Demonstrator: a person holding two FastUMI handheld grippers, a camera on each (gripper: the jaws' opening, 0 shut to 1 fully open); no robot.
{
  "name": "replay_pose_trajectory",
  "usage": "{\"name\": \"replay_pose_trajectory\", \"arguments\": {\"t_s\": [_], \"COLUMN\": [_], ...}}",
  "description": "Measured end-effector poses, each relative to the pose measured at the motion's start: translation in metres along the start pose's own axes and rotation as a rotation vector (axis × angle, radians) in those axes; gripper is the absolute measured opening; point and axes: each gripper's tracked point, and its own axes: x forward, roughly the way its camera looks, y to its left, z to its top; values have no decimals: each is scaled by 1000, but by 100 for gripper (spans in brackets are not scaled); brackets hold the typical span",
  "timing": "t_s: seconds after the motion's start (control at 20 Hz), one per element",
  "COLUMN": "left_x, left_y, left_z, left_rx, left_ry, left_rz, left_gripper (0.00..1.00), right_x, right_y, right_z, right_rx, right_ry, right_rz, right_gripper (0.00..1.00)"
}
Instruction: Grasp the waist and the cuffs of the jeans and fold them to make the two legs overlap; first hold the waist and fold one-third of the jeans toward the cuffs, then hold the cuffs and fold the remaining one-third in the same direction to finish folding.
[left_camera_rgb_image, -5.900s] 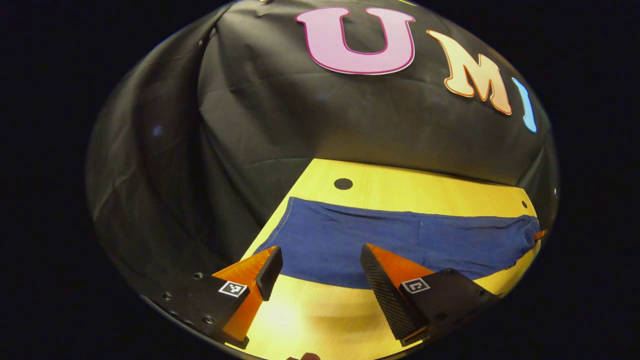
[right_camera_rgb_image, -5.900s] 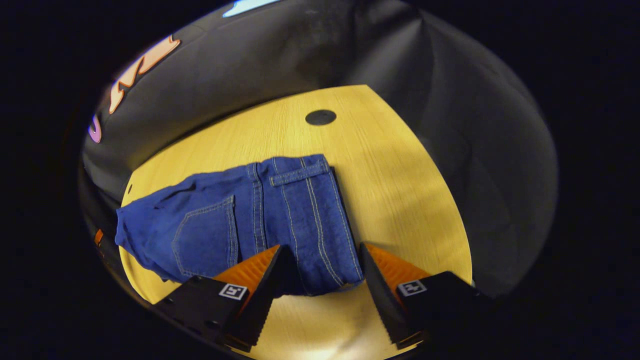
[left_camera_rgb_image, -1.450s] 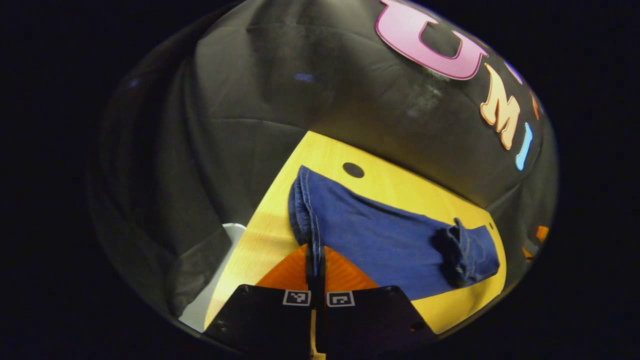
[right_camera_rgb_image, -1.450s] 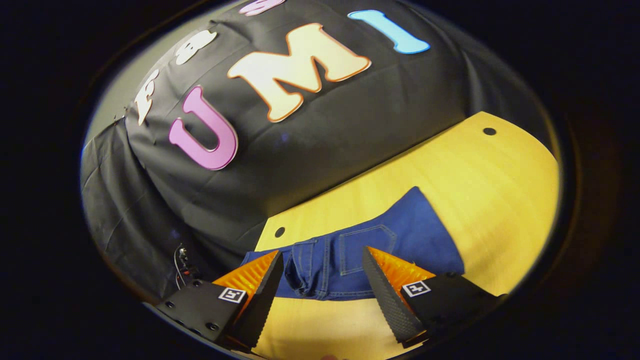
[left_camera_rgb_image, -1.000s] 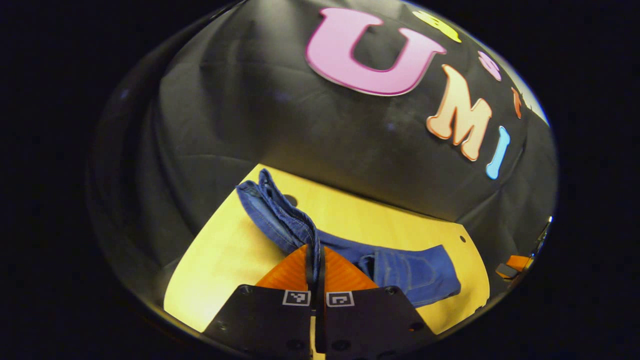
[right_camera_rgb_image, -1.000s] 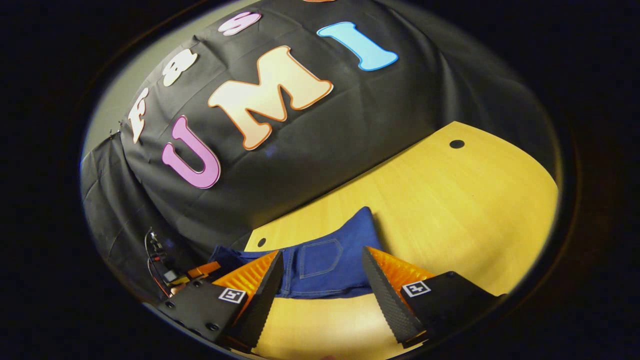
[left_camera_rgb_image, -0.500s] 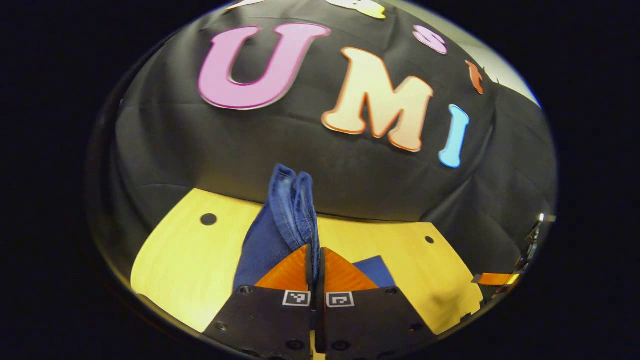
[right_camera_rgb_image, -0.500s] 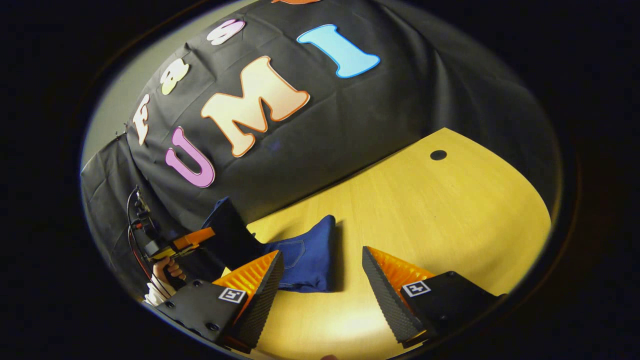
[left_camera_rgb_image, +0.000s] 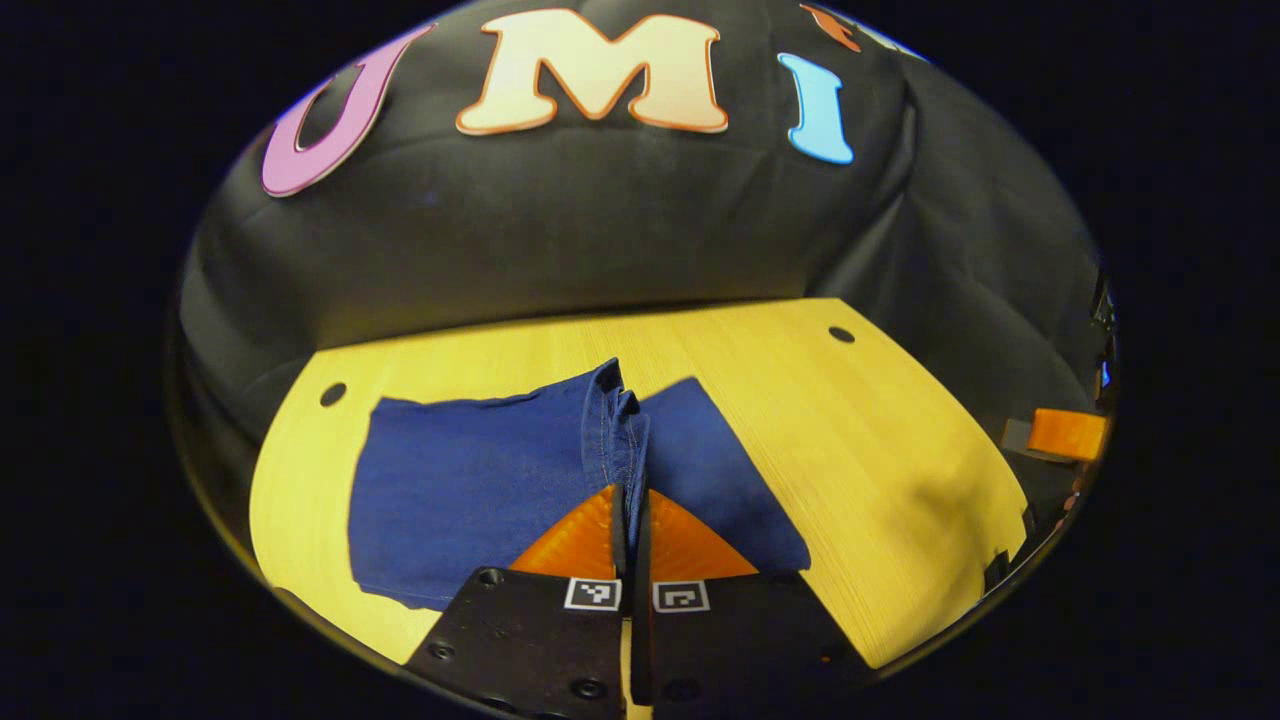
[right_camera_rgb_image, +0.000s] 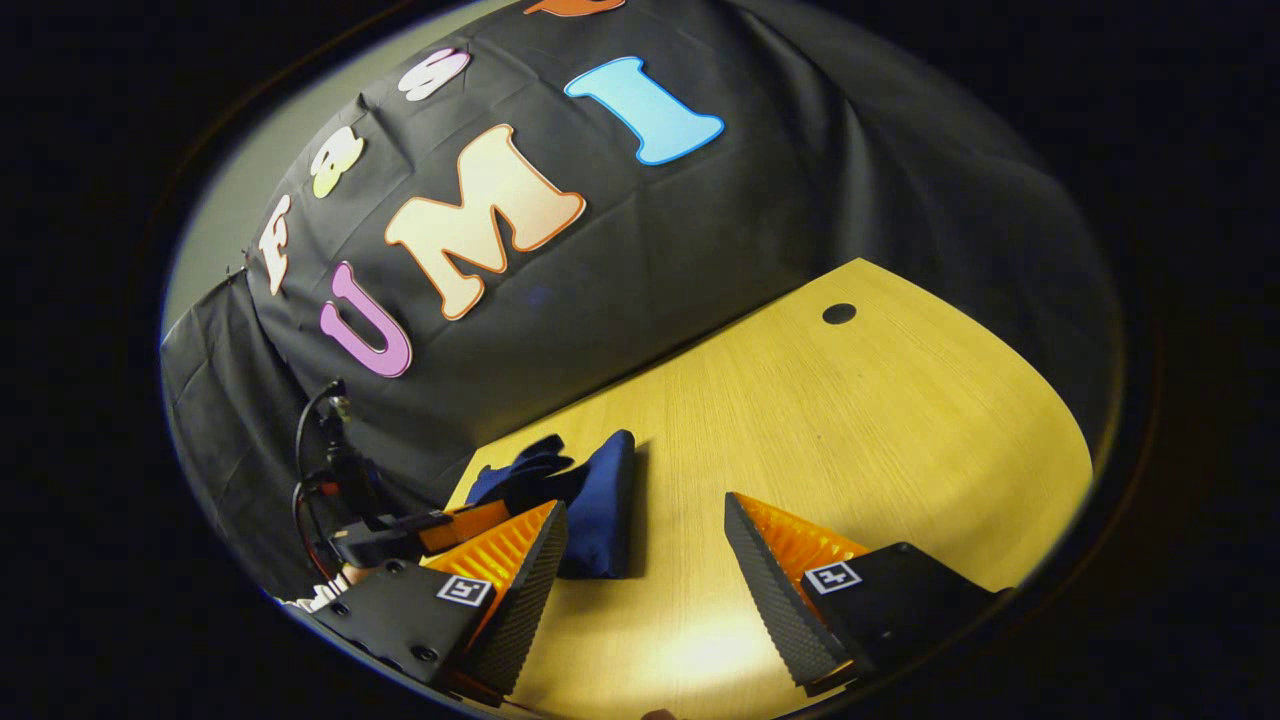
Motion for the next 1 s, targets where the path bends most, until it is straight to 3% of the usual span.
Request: {"name": "replay_pose_trajectory", "arguments": {"t_s": [0.2,0.35,0.55,0.8,1.0], "left_x": [13,3,-37,-96,-125], "left_y": [4,-4,-1,29,60], "left_z": [-13,-1,12,34,29], "left_rx": [-69,-101,-75,-29,-83], "left_ry": [20,-25,-82,-197,-241], "left_rz": [37,35,85,156,212], "left_gripper": [0,11,92,87,87], "right_x": [1,-1,-6,-17,-23], "right_y": [1,6,21,38,51], "right_z": [-10,-13,-13,-17,-18], "right_rx": [14,12,8,-17,-35], "right_ry": [9,-3,-20,-31,-44], "right_rz": [-4,-4,10,27,44], "right_gripper": [98,97,97,97,97]}}
